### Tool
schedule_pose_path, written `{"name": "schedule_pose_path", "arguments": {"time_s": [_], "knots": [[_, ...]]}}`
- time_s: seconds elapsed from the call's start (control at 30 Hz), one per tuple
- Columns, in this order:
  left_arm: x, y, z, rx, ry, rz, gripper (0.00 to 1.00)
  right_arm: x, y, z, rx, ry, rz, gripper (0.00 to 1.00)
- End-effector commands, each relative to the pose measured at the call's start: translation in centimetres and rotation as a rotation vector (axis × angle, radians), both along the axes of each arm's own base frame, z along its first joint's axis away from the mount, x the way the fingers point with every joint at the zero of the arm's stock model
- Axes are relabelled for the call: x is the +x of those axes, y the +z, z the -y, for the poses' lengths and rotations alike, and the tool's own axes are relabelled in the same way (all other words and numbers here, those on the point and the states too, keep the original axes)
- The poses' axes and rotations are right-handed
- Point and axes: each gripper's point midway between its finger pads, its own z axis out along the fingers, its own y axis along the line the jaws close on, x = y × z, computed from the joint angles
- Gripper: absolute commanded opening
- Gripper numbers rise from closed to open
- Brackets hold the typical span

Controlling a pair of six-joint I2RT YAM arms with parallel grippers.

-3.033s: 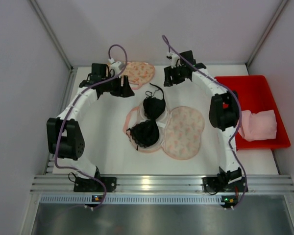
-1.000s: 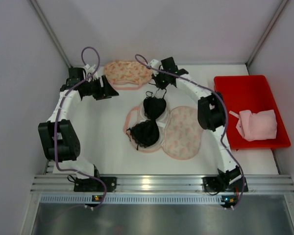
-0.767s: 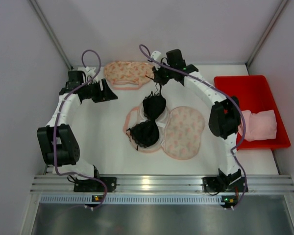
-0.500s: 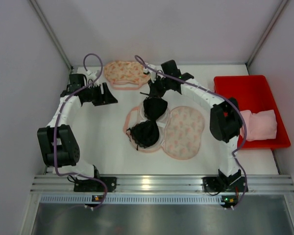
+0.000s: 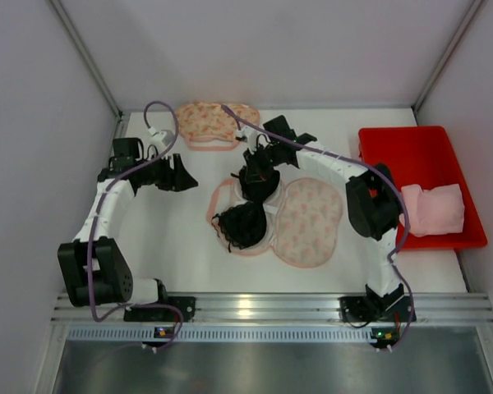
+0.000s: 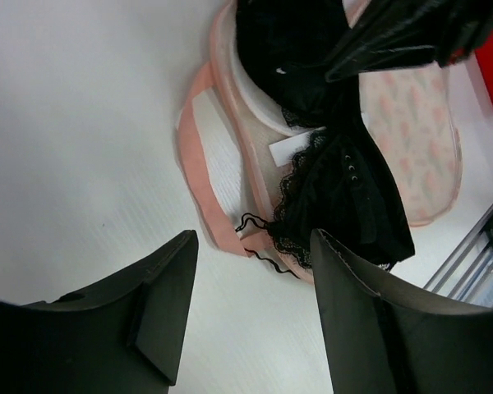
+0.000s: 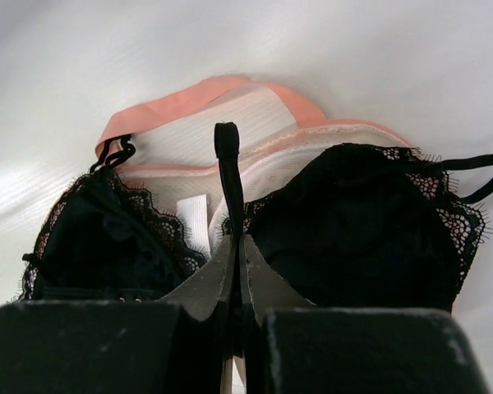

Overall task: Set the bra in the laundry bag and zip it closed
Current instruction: Adjust the bra in the laundry bag.

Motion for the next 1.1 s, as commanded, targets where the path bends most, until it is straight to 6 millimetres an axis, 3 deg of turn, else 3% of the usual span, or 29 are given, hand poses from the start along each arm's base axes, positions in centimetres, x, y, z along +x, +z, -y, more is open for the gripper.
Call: {"name": "schedule_pose_path", "arguments": {"time_s": [0.0,0.17,0.33,0.57,0.93,1.07], "knots": [[-2.0,2.8,1.2,0.028,-0.183,0.245,0.63,-0.6,-0.6,-1.2,0.027,0.039,-0.019,0.0],[-2.8,1.8,1.7,0.167,-0.229,0.308,0.62,-2.1,-2.1,-0.7,0.012,0.074,-0.077,0.0],[-2.3,1.3,1.6,0.161,-0.208,0.266,0.61,-3.2,-1.4,-0.5,0.036,0.09,-0.085,0.0],[-2.2,1.1,1.5,0.162,-0.193,0.25,0.61,-5.3,-2.3,0.2,0.024,0.145,-0.139,0.0],[-2.0,-0.9,0.8,0.158,-0.107,0.12,0.66,-5.6,-3.8,0.7,-0.027,0.163,-0.15,0.0],[-3.1,-1.3,1.4,0.149,-0.194,0.122,0.67,-5.5,-3.4,0.9,-0.037,0.166,-0.134,0.16]]}}
